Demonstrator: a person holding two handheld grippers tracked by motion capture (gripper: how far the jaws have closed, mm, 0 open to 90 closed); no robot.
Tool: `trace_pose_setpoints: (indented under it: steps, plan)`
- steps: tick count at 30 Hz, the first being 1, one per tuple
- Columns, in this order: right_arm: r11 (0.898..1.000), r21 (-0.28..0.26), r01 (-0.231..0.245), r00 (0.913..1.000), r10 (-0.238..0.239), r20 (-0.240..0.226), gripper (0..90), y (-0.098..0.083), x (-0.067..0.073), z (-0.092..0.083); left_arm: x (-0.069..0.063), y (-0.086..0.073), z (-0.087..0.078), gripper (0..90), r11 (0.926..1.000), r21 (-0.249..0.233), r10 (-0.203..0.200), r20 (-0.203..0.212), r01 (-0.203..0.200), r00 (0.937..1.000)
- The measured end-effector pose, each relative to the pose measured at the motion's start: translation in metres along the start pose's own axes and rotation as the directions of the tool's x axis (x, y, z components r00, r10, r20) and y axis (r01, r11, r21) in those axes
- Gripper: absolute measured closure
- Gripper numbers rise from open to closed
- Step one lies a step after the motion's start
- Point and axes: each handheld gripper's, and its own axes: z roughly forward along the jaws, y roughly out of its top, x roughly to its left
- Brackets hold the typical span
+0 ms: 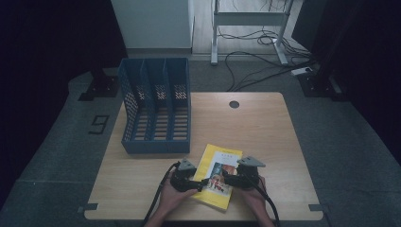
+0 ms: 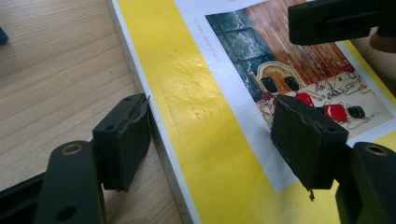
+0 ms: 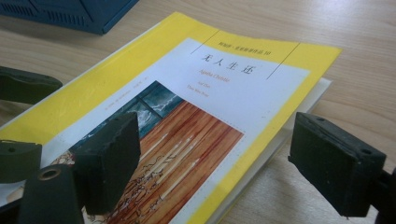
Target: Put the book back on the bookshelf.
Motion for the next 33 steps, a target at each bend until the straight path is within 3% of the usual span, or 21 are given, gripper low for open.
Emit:
trace_pose_setpoints:
  steps: [10,22,33]
  plan:
    - [1.000,0.021,0.007,0.9998,-0.007,0.019,13.4,-0.003,0.003,0.007,0.001,-0.001,-0.001,29.1,1.0000,-0.001,0.001,0.004,-0.001,1.0000]
    - [0.998,0.037,-0.041,0.9991,0.041,0.009,11.5,-0.004,-0.002,0.011,-0.001,-0.003,-0.001,29.0,0.9999,-0.016,-0.001,-0.005,0.000,1.0000]
    - [0.997,0.043,-0.057,0.9984,0.057,-0.001,12.3,-0.004,-0.003,0.011,-0.001,-0.003,0.000,29.0,0.9998,-0.021,-0.002,-0.007,0.002,1.0000]
